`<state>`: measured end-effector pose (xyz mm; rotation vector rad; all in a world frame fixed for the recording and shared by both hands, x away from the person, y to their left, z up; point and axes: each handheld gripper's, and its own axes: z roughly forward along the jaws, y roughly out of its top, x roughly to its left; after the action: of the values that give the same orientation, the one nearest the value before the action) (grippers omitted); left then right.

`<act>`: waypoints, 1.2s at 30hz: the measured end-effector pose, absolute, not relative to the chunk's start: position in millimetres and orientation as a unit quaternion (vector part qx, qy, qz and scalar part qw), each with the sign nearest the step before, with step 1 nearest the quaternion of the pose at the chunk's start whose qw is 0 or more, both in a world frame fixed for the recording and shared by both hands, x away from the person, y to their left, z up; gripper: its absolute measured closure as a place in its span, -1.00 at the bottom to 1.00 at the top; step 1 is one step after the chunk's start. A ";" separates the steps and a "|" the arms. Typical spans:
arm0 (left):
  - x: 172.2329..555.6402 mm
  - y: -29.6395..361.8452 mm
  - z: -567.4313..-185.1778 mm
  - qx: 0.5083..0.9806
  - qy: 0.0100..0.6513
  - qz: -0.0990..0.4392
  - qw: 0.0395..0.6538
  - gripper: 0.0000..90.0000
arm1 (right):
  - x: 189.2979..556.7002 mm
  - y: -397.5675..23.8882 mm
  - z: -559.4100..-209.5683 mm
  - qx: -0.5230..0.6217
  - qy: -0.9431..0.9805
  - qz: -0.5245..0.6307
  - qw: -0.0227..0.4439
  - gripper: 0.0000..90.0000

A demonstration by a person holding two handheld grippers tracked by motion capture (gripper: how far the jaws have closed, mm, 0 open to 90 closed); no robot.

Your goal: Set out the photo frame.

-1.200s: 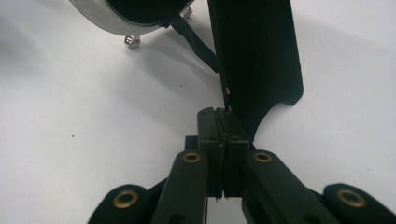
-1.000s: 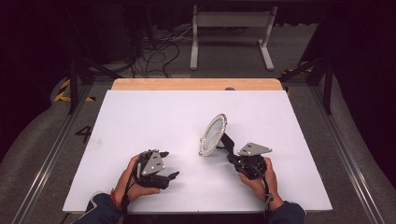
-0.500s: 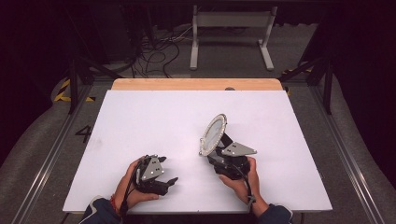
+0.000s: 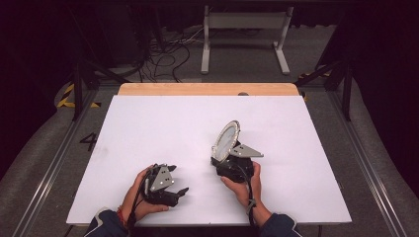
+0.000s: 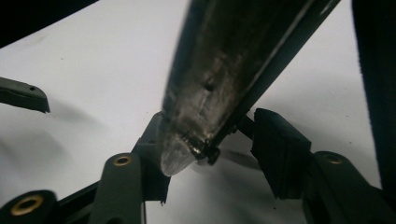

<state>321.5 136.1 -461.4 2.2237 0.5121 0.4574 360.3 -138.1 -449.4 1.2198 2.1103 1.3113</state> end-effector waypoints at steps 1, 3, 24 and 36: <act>321.5 136.2 -461.5 0.878 0.201 0.180 0.396 -0.58 | 360.0 -137.8 -449.2 0.429 0.750 0.468 0.184 0.19; 321.4 136.4 -461.7 0.878 0.201 0.180 0.396 -0.58 | 359.4 -138.1 -448.7 0.429 0.751 0.466 0.185 0.22; 320.0 138.4 -458.5 0.875 0.203 0.185 0.399 -0.59 | 345.4 -160.1 -445.3 0.404 0.776 0.460 0.153 0.46; 321.2 137.1 -459.1 0.875 0.200 0.184 0.401 -0.59 | 356.7 -152.6 -449.2 0.421 0.744 0.487 0.178 0.33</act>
<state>321.2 137.1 -459.1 2.2115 0.5060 0.4648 356.7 -152.6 -449.2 1.1901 2.1057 1.3769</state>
